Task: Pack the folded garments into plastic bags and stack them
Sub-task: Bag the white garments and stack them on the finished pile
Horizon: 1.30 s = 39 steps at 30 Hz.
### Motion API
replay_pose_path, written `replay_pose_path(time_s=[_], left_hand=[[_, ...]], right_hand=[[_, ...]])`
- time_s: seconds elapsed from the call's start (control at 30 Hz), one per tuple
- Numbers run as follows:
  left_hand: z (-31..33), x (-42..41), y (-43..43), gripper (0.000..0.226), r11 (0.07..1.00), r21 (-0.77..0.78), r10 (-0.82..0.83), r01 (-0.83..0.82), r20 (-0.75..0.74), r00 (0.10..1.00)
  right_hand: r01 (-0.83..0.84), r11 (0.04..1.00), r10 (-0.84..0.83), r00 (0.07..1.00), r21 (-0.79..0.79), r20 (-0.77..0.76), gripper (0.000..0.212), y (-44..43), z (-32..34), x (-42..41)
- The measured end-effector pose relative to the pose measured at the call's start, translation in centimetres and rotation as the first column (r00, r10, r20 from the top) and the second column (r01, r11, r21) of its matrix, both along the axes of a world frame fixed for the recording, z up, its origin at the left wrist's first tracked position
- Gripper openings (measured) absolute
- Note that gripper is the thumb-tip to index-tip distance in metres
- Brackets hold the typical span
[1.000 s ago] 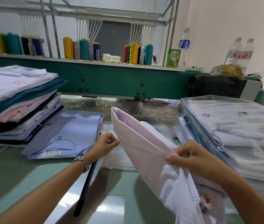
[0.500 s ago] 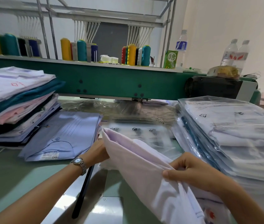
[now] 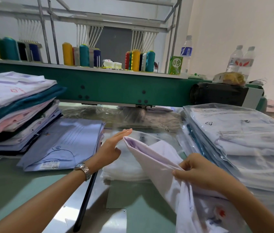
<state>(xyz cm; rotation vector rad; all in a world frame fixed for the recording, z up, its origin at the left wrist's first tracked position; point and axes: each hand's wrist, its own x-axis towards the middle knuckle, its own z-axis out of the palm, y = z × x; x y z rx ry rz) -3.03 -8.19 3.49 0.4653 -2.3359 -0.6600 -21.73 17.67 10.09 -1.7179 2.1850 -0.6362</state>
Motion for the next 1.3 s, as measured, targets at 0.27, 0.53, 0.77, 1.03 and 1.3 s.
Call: replay_pose_path(time_s=[0.27, 0.53, 0.77, 1.03, 1.3], left_hand=[[1.4, -2.6, 2.5, 0.095, 0.994, -0.089, -0.067, 0.064, -0.036, 0.997], [1.8, -3.5, 4.4, 0.103, 0.967, -0.214, -0.156, 0.141, -0.053, 0.986], [2.6, -3.5, 4.5, 0.104, 0.909, -0.411, -0.138, 0.07, -0.136, 0.981], [-2.1, -1.1, 2.8, 0.082, 0.909, 0.415, 0.198, -0.034, -0.359, 0.912], [-2.5, -1.0, 3.6, 0.034, 0.445, 0.885, 0.203, 0.141, -0.252, 0.946]], right_hand=[[0.123, 0.991, -0.104, 0.954, 0.053, -0.282, 0.04, -4.1, 0.7, 0.7], [0.192, 0.978, -0.206, 0.953, -0.085, -0.222, 0.025, -10.4, -0.4, 1.3], [0.277, 0.921, -0.288, 0.958, -0.273, 0.0, 0.029, -14.6, -2.7, 1.4], [0.348, 0.927, -0.307, 0.918, -0.142, 0.251, 0.024, -16.5, -2.6, 0.9], [0.431, 0.898, -0.405, 0.889, -0.089, 0.213, 0.039, -19.1, -1.8, 0.7]])
